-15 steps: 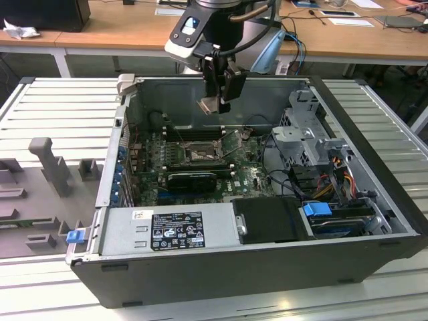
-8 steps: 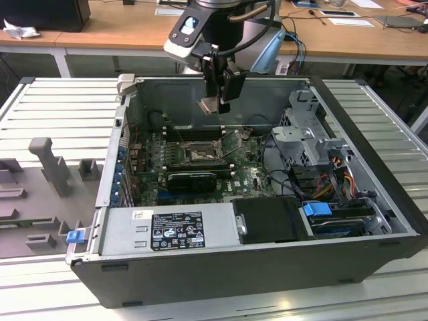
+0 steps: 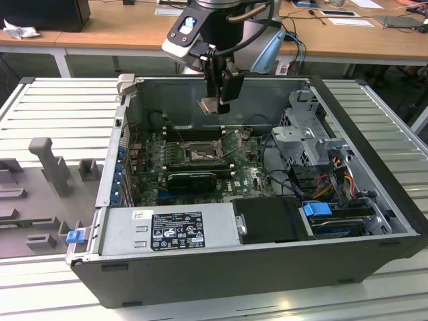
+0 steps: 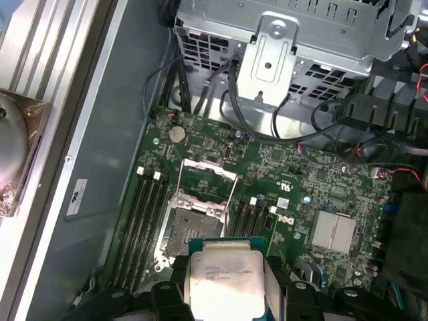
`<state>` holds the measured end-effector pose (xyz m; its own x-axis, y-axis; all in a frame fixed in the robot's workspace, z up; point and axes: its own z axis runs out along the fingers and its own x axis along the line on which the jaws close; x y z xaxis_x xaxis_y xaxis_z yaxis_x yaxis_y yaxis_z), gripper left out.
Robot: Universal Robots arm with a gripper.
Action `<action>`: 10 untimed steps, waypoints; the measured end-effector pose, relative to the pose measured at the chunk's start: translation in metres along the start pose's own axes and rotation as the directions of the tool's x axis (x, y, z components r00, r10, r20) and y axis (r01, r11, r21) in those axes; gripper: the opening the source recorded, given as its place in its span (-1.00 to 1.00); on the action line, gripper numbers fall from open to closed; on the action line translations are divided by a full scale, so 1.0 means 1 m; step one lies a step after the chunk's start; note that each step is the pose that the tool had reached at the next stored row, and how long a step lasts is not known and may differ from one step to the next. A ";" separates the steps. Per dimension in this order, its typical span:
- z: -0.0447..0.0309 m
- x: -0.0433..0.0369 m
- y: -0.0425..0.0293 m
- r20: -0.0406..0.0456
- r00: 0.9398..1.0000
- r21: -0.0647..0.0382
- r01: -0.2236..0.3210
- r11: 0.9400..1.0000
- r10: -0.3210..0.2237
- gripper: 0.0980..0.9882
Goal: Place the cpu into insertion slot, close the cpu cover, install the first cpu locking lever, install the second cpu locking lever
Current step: 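Place the cpu into insertion slot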
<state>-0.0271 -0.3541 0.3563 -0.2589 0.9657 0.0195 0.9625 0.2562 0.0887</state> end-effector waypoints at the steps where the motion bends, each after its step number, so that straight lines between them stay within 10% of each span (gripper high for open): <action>1: 0.0000 0.0000 0.0000 0.000 1.000 0.000 -0.003 1.000 0.003 -0.03; 10: 0.0002 0.0000 -0.0001 0.004 0.999 -0.001 -0.040 0.999 0.040 -0.03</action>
<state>-0.0272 -0.3541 0.3561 -0.2200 0.9753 0.0194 0.9720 0.2175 0.0888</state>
